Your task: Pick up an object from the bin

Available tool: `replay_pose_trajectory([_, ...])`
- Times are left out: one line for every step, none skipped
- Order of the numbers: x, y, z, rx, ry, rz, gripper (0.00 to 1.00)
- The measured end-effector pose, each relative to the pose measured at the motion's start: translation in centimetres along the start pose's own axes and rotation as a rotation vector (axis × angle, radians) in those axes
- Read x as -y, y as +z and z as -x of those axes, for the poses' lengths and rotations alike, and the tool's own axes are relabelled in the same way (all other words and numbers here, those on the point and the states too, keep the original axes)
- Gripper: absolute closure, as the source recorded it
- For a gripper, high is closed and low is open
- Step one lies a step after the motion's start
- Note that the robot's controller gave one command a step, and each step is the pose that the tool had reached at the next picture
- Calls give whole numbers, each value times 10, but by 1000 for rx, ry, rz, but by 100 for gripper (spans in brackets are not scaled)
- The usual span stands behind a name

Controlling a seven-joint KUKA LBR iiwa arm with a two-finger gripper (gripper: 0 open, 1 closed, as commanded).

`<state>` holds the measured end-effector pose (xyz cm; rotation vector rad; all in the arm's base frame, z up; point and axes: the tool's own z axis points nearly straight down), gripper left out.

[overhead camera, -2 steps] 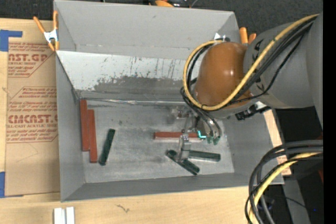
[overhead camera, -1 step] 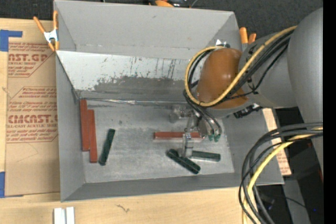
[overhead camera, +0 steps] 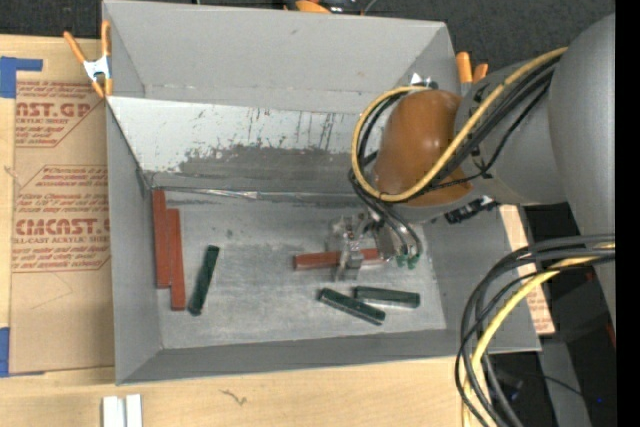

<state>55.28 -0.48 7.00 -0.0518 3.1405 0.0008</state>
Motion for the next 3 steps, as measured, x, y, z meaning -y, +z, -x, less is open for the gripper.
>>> replay_pose_trajectory([36, -126, -6, 9, -31, -2, 100])
replay_pose_trajectory([40, -210, 5, 7, -487, -3, 100])
replay_pose_trajectory([77, -200, 16, 1, -1179, 0, 100])
